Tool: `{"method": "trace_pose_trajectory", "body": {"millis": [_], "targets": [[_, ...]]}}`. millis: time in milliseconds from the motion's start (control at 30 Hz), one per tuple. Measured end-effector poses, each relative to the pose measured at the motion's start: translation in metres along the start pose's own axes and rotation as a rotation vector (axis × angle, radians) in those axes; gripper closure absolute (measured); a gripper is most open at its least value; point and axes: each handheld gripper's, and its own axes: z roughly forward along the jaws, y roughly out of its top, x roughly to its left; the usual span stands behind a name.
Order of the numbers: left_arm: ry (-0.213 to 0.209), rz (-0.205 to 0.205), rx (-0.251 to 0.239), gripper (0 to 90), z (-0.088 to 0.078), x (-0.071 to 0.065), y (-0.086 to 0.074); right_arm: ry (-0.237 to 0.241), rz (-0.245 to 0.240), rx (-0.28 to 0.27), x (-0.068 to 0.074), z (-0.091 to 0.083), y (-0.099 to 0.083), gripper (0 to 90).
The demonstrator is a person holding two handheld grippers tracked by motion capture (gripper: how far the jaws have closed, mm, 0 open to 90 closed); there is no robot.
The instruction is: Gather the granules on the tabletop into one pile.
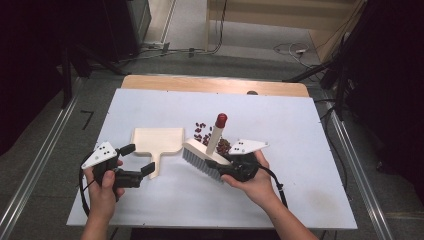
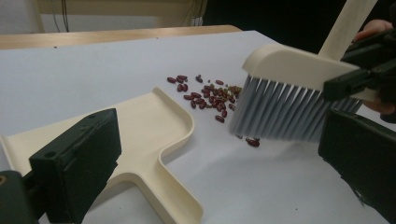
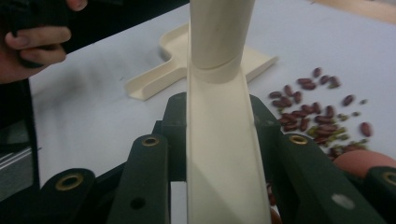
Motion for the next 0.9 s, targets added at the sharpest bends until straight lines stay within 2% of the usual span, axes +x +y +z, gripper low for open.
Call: {"method": "trace_pose_trajectory", "body": {"millis": [67,200,267,433,900], "targets": [[0.001,-0.001,0.0,0.0,0.0,0.0,0.0,0.009,-0.001,0.022,-0.001,0.007,-0.005,65.2],[0.001,0.0,0.003,0.0,0.001,0.0,0.0,-0.019,-0.018,0.063,-0.006,0.015,-0.011,65.2],[-0.001,-0.001,0.004,0.0,0.002,0.0,0.0,-0.038,0.003,0.053,-0.017,0.013,-0.013,65.2],[-0.007,0.003,0.014,0.0,0.004,-0.001,0.0,-0.074,0.03,0.043,-0.032,0.008,-0.015,65.2],[-0.01,0.011,0.025,0.0,0.007,-0.003,-0.001,-0.16,0.067,0.016,-0.051,0.001,-0.016,65.2]]}}
